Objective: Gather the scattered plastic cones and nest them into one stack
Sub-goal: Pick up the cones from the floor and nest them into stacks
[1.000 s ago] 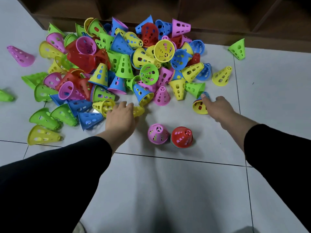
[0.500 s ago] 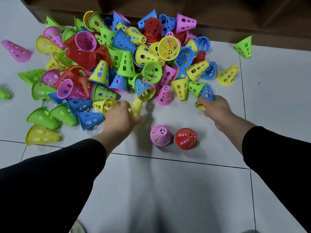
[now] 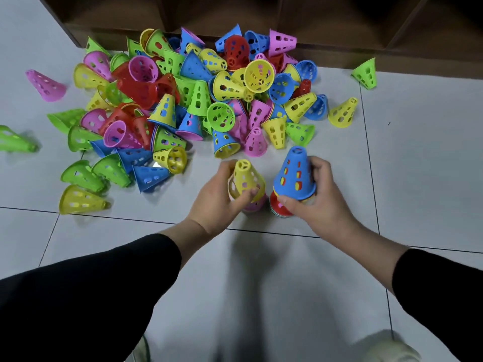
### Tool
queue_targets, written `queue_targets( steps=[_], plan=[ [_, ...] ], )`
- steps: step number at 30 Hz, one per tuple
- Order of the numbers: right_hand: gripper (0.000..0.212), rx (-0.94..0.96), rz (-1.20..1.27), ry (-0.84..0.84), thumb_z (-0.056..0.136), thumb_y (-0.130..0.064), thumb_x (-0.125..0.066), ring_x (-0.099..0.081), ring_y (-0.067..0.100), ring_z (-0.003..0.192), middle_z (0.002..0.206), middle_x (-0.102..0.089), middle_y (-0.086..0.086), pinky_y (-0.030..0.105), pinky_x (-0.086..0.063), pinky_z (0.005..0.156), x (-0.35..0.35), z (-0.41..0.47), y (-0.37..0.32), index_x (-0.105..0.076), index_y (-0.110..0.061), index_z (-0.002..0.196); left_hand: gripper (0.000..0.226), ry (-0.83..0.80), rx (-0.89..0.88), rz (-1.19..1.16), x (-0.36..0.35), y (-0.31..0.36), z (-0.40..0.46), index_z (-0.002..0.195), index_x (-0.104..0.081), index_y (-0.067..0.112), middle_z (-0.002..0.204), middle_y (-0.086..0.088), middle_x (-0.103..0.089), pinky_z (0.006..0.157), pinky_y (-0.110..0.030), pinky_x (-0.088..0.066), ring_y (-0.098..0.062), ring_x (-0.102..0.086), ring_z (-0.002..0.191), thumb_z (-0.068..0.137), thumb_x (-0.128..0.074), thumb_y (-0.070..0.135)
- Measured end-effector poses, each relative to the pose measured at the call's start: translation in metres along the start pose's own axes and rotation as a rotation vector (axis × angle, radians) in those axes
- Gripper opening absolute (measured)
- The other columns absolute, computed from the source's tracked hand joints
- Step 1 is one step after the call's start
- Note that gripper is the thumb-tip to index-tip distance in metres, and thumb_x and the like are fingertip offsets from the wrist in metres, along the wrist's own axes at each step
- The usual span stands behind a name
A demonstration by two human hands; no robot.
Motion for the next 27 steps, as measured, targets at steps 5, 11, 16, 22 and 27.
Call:
queue_targets(
  steps=[5,11,16,22,27],
  plan=[
    [0.077,-0.122,-0.146,-0.085,0.071,-0.036,-0.087,-0.05,-0.014,0.113,0.128,-0.051,-0.024,0.017,-0.043,0.097,-0.014,-0.013,0.033,-0.037,-0.042,0.129,0.05,-0.092,-0.026,0.288,-0.032,-0.011,-0.004,0.126,-0.049,0.021,0.119,0.0,-0.061,0.087,-0.038,-0.048,-0.024,-0.057,0.105,0.085,-0.07,0.039],
    [0.043,-0.113,-0.35,-0.118,0.087,-0.036,-0.07,-0.055,0.005,0.11,0.12,-0.057,-0.022,0.016,-0.041,0.083,-0.002,0.0,0.042,-0.049,-0.041,0.124,0.041,-0.139,0.164,0.323,-0.041,-0.028,0.007,0.127,-0.049,0.026,0.112,-0.001,-0.064,0.08,-0.037,-0.047,-0.028,-0.058,0.101,0.09,-0.064,0.036],
    [0.052,-0.054,-0.249,-0.105,0.086,-0.042,-0.069,-0.041,-0.004,0.133,0.14,-0.05,-0.02,0.023,-0.033,0.11,0.005,0.011,0.038,-0.05,-0.034,0.135,0.064,-0.159,0.048,0.332,-0.038,-0.021,0.007,0.14,-0.044,0.024,0.127,-0.002,-0.062,0.094,-0.036,-0.045,-0.027,-0.055,0.116,0.089,-0.059,0.06],
    [0.031,-0.031,-0.31,-0.015,0.093,-0.038,-0.063,-0.058,0.006,0.112,0.122,-0.061,-0.007,0.04,-0.049,0.097,0.015,0.077,0.026,-0.06,-0.028,0.122,0.053,0.086,0.171,0.343,0.004,-0.053,0.042,0.137,-0.049,0.018,0.122,-0.011,-0.061,0.089,-0.044,-0.049,-0.031,-0.059,0.11,0.096,-0.047,0.052],
    [0.057,-0.029,-0.494,-0.188,0.093,-0.033,-0.066,-0.054,0.018,0.12,0.141,-0.048,0.0,0.032,-0.045,0.094,-0.018,0.125,0.017,-0.041,-0.028,0.144,0.058,0.224,0.586,0.098,0.025,-0.081,0.095,0.143,-0.043,0.01,0.133,-0.016,-0.059,0.097,-0.039,-0.046,-0.033,-0.056,0.12,0.094,-0.055,0.04]
  ],
)
Point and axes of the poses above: each hand's wrist, its own z-axis towards the middle knuckle, its own x-axis out of the back of the hand, y = z × x, the point moved 7 cm from there along z, towards the middle knuckle
